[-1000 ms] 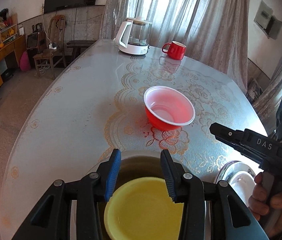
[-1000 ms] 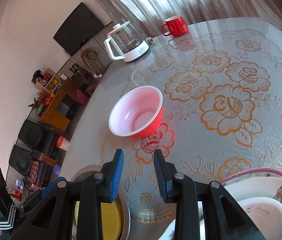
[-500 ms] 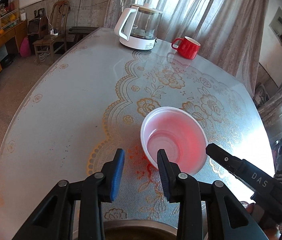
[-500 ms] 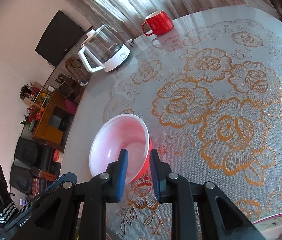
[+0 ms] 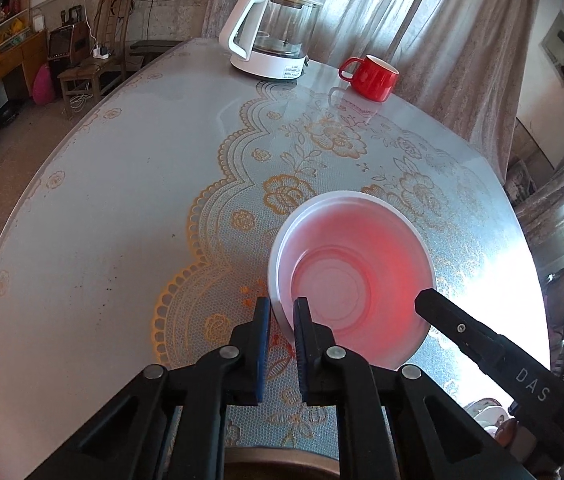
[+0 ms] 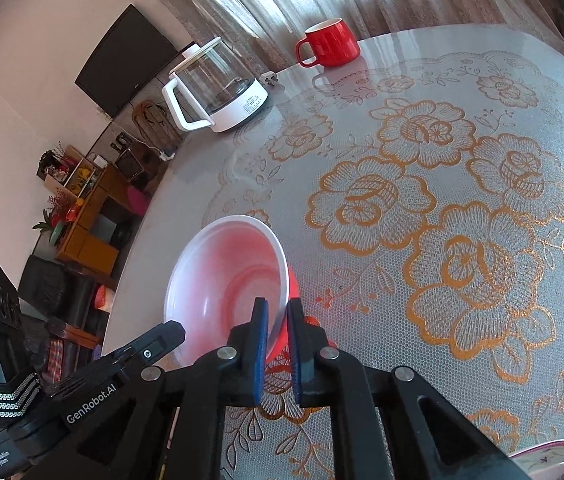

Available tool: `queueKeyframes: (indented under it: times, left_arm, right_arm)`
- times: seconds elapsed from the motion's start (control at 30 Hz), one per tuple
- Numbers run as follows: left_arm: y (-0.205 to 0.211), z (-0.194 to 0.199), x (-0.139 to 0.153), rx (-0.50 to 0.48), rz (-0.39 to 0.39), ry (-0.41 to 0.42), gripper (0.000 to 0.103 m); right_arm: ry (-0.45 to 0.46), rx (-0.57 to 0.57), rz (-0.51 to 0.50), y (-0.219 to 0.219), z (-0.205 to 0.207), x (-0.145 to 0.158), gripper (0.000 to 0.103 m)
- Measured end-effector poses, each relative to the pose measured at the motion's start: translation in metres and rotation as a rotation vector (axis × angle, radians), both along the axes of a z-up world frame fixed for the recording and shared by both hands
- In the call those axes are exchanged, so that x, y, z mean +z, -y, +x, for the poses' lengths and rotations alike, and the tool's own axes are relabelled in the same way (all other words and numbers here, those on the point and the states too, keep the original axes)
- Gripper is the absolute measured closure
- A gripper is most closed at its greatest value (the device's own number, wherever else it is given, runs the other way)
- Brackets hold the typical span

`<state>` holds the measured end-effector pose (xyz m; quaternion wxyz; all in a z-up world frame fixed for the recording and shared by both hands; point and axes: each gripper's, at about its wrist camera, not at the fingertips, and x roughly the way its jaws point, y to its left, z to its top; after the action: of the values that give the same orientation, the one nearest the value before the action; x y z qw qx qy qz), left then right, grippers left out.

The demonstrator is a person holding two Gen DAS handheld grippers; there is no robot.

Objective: Organize plates and bowls
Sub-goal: 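Lift the red bowl with the left tool and lower it into the yellow bowl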

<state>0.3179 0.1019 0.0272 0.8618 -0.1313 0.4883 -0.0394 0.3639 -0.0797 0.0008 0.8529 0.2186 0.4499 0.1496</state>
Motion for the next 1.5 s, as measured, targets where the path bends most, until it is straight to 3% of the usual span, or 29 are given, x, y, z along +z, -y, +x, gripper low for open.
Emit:
queueKeyframes:
  times: [0.43, 0.6, 1.0, 1.5]
  left_arm:
    - [-0.003, -0.081, 0.042, -0.044, 0.041, 0.149, 0.092]
    - [-0.014, -0.115, 0.051, -0.038, -0.001, 0.177, 0.092]
    - [-0.032, -0.180, 0.036, -0.013, -0.054, 0.144, 0.091]
    - [-0.040, -0.210, 0.009, -0.002, -0.067, 0.087, 0.091]
  right_arm:
    - [0.065, 0.048, 0.036, -0.001, -0.058, 0.030, 0.095]
    - [0.093, 0.073, 0.040, -0.005, -0.086, 0.042, 0.095]
    - [0.094, 0.141, 0.044, -0.022, -0.143, 0.041, 0.094]
    - [0.023, 0.190, -0.012, -0.038, -0.167, 0.016, 0.094]
